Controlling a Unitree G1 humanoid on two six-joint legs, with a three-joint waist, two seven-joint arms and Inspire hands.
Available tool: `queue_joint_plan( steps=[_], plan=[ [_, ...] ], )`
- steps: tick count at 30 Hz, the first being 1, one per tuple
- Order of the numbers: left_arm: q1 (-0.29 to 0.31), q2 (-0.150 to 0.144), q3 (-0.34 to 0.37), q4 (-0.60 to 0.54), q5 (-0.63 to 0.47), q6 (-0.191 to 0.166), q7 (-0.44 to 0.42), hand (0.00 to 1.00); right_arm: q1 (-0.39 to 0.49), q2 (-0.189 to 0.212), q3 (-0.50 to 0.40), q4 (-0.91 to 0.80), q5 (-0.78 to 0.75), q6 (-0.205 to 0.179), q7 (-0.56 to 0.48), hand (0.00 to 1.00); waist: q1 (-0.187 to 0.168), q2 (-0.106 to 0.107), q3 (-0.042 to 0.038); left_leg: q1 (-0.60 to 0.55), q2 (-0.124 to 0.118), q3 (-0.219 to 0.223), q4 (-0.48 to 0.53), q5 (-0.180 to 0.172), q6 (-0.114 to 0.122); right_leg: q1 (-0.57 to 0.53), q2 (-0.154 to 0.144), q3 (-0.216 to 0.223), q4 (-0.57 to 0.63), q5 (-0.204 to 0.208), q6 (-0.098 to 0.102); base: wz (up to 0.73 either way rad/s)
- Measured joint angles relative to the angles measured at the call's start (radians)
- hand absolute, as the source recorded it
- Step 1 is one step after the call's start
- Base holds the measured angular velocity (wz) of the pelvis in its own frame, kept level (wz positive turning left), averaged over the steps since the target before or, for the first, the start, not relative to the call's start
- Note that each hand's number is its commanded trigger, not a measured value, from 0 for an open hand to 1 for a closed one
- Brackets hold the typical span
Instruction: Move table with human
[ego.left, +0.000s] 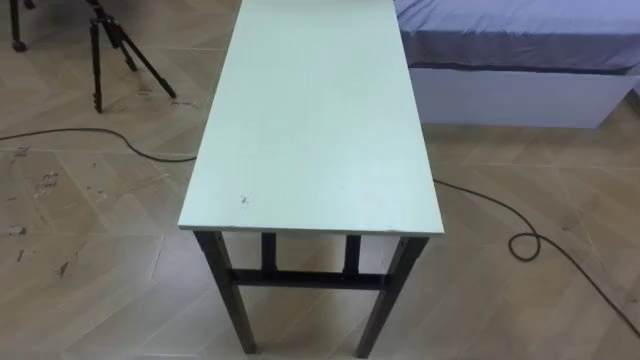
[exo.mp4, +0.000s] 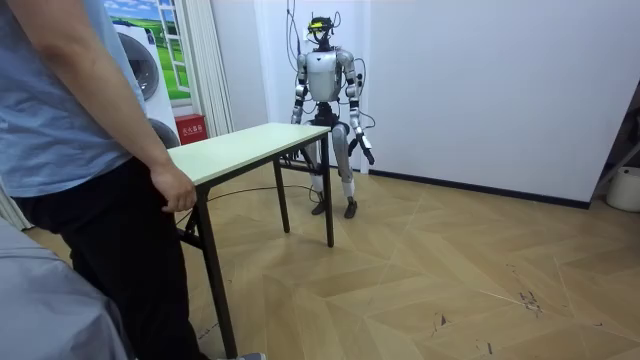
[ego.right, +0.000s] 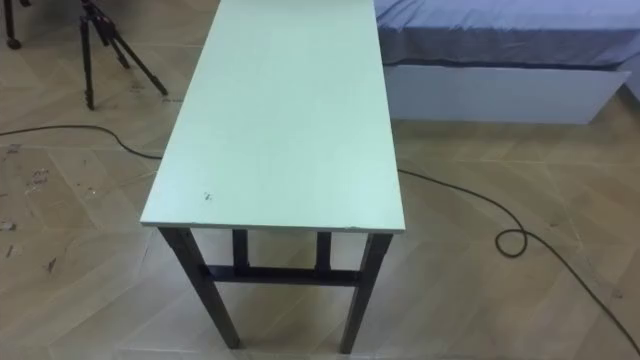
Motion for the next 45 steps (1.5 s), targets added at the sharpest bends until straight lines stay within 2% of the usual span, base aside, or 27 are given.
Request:
queue_joint_plan(
  steps=[7,12,19,23,27,30,34,38,40,42,45],
  plan=[
    [0.000,0.000,0.000,0.001,0.000,0.000,-0.003,0.00,0.000,0.000,-0.001,0.005,-0.004,0.000,0.004,0.00,0.001,-0.002,0.0004,0.001,0.000,-0.001,0.000,0.000,0.000,-0.002,0.000,0.001,-0.001,0.000,0.000,0.00],
    [0.003,0.000,0.001,0.001,-0.009,0.000,-0.046,0.00,0.000,-0.001,-0.002,0.005,0.002,0.000,0.013,0.00,0.002,-0.001,-0.0005,0.001,0.000,0.000,-0.001,0.000,0.000,0.003,0.000,0.000,-0.002,0.000,0.000,0.00],
    [0.003,-0.004,-0.003,0.000,-0.268,0.001,-0.138,0.00,0.012,-0.003,-0.014,0.003,0.087,0.000,0.043,0.00,0.001,0.012,-0.0008,0.001,0.000,0.004,0.000,0.000,0.000,0.002,-0.001,-0.002,-0.001,0.000,0.000,0.00],
    [0.000,-0.003,-0.004,-0.002,-0.359,0.002,-0.196,0.00,0.029,-0.004,-0.040,-0.024,0.153,0.000,0.073,0.00,0.001,0.024,0.0002,-0.008,0.000,0.006,0.001,-0.001,0.000,-0.004,-0.001,-0.006,0.000,0.000,0.001,0.05],
    [-0.002,-0.004,-0.003,-0.016,-0.465,0.002,-0.276,0.00,0.029,-0.005,-0.082,-0.050,0.204,0.000,0.113,0.00,0.001,0.030,-0.0037,-0.015,0.000,0.005,0.004,-0.001,0.000,-0.017,-0.002,-0.006,0.002,0.000,0.001,0.00],
    [-0.003,-0.004,-0.002,-0.032,-0.492,0.003,-0.341,0.00,0.031,-0.009,-0.089,-0.114,0.205,0.000,0.139,0.00,0.001,0.034,-0.0043,-0.017,0.001,0.005,0.004,0.000,0.000,-0.019,-0.002,-0.007,0.005,0.001,0.001,0.00],
    [0.002,-0.005,-0.010,-0.096,-0.583,0.007,-0.405,0.00,0.053,-0.009,-0.085,-0.236,0.206,0.000,0.168,0.00,0.004,0.034,-0.0039,-0.020,0.001,0.007,0.004,0.000,0.000,-0.018,-0.002,-0.006,0.004,0.001,0.001,0.00],
    [0.002,-0.004,-0.050,-0.139,-0.703,0.008,-0.448,0.00,0.078,0.000,-0.074,-0.343,0.244,0.001,0.193,0.00,0.003,0.035,-0.0036,-0.023,0.000,0.008,0.004,-0.001,0.000,-0.020,-0.002,-0.006,0.004,0.001,0.001,-0.01],
    [0.016,-0.001,-0.088,-0.194,-0.773,0.011,-0.460,0.00,0.103,-0.002,-0.056,-0.410,0.295,0.003,0.197,0.00,0.002,0.035,-0.0031,-0.026,0.000,0.008,0.005,-0.001,0.000,-0.021,-0.003,-0.007,0.002,0.000,0.001,0.02],
    [0.038,0.001,-0.111,-0.303,-0.853,0.022,-0.478,0.00,0.149,-0.005,-0.033,-0.550,0.370,0.011,0.202,0.00,0.003,0.036,-0.0029,-0.035,0.000,0.007,0.005,-0.001,0.000,-0.032,-0.002,-0.008,0.003,0.001,0.001,0.00],
    [0.043,0.000,-0.150,-0.404,-0.924,0.023,-0.488,0.00,0.157,-0.005,0.009,-0.619,0.430,0.012,0.224,0.00,0.003,0.039,-0.0002,-0.031,0.001,0.009,0.005,-0.001,0.000,-0.035,-0.002,-0.003,0.018,0.001,0.001,-0.05]
  ],
)
